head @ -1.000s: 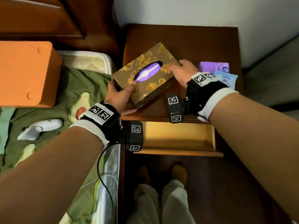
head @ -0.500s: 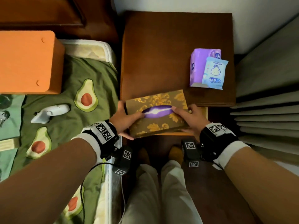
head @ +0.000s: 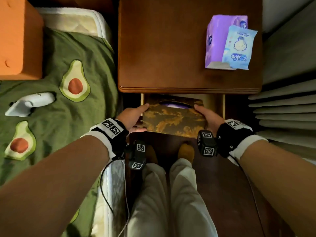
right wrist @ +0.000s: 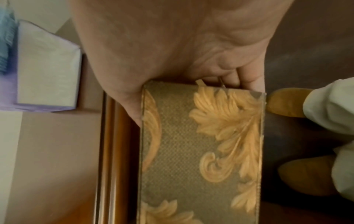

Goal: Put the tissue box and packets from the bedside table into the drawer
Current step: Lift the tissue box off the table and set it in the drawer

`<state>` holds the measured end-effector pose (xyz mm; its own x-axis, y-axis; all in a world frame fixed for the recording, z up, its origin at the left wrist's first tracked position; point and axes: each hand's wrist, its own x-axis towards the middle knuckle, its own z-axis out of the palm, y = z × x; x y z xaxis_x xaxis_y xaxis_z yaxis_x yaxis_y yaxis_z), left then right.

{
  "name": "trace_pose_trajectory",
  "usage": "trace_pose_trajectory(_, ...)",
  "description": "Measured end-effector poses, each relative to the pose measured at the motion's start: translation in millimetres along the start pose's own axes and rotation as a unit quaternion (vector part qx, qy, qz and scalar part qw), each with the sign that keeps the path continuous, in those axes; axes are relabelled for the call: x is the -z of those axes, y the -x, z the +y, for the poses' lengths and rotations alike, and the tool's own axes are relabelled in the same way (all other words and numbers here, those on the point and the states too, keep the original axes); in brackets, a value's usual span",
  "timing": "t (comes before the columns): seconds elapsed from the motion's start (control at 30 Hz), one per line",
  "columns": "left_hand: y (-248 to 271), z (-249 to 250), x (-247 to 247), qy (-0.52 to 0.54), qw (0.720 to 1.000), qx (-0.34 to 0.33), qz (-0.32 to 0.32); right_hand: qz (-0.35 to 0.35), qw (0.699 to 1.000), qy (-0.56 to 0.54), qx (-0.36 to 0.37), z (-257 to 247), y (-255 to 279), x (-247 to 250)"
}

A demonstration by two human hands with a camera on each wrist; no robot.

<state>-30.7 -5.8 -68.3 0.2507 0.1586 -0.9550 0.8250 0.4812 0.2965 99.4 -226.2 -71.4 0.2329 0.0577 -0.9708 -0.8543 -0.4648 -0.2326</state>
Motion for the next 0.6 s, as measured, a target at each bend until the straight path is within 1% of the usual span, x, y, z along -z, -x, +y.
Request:
trace_pose_trajectory(0.1,-12,-1,-7,0.04,0.999,-0.009,-0.004,0.027,0.999,0.029,0.012,-11,-18,0)
trace_pose_trajectory(0.23,-34,-6,-15,0.076,0.997,-0.027,-0.011,0.091,0.992,0.086,0.029,-15,-45,0)
trace_pose_trajectory(0.3,-40,-7,-18,0.093,0.994,-0.053,0.001,0.109,0.988,0.091,0.053,-13,-63,3)
trace_pose_trajectory(0.33,-44,-6,-20,0.083,0.994,-0.064,0.016,0.107,0.988,0.085,0.067,-14,-67,0)
trace_pose_trajectory(0.4,-53,-3,-19,0.026,0.995,-0.081,0.05,0.086,0.989,0.073,0.095,-16,-73,-7)
trace_pose_trajectory(0.47,-63,-6,-15,-0.043,0.993,-0.076,0.074,0.077,0.986,0.095,0.111,-16,-79,-13)
trace_pose_trajectory(0.5,-70,-10,-10,-0.104,0.988,-0.075,0.087,0.082,0.982,0.121,0.117,-13,-87,-14)
trace_pose_trajectory(0.57,-74,-12,-2,-0.213,0.964,-0.079,0.14,0.074,0.975,0.162,0.13,-2,-116,-6)
trace_pose_trajectory(0.6,-68,-8,-1,-0.223,0.959,-0.075,0.157,0.077,0.971,0.185,0.132,4,-130,-3)
